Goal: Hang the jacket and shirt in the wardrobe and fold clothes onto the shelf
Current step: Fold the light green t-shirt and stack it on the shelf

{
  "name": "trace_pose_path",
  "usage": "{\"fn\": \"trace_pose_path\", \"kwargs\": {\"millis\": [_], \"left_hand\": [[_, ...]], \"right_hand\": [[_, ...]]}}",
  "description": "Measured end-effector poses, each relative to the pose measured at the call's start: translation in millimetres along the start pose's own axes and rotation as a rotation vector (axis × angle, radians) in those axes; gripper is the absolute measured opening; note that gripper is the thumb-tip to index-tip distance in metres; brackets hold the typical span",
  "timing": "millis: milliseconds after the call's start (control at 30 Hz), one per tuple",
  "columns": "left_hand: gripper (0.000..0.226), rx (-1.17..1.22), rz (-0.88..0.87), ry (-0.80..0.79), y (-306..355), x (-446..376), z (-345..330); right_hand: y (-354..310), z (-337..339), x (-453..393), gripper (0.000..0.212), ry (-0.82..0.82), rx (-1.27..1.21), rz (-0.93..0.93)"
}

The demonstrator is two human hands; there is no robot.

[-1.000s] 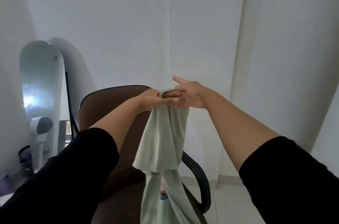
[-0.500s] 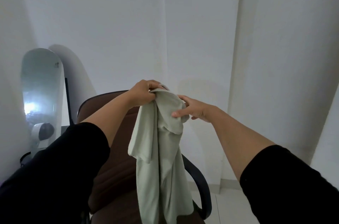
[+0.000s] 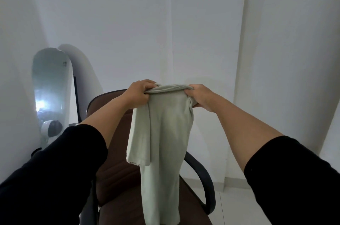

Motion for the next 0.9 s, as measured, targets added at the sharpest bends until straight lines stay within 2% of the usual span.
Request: {"fn": "trace_pose_path", "kwargs": {"millis": [133,267,500,567,667,767,900], "left_hand": [[0.059,-0.056,-0.005,-0.1,-1.5,7.7,-0.7],[0.057,-0.06,-0.02,-0.257,-1.6,29.1,-19.5],[0.061,-0.046,-0.104,-0.235,5.0,51.8,-34.3],[0.056,-0.041,-0.188,-0.219,13.8,59.4,-39.3],[0.053,-0.136,-0.296,-0.296,24.5,72.9,-59.5],[0.045,-0.199,-0.234,-0.41,16.7,78.9,-81.5],[0.043,-0.14,0.056,-0.392,-1.4,69.3,-79.3]], "right_hand": [[-10.8,15.5,2.1,0.009,0.116,-0.024,0.085],[-31.1,26.0,5.3,0.024,0.101,-0.011,0.136],[-41.3,39.5,17.3,0.025,0.121,-0.028,0.162],[-40.1,46.0,20.8,0.027,0.143,-0.062,0.173],[-35.9,52.6,25.7,0.032,0.13,-0.077,0.166],[-30.3,51.3,30.7,0.033,0.088,-0.022,0.128],[-25.5,39.9,36.7,0.034,0.016,0.165,0.108]]}}
Point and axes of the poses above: each hand's wrist, its own x-axis away from the middle knuckle, its own z-axis out of the back of the hand, y = z × x, the point moved 10 cm from there along -x, towards the middle knuckle, and after that the axes turned 7 degrees about z, right-handed, at the moved point
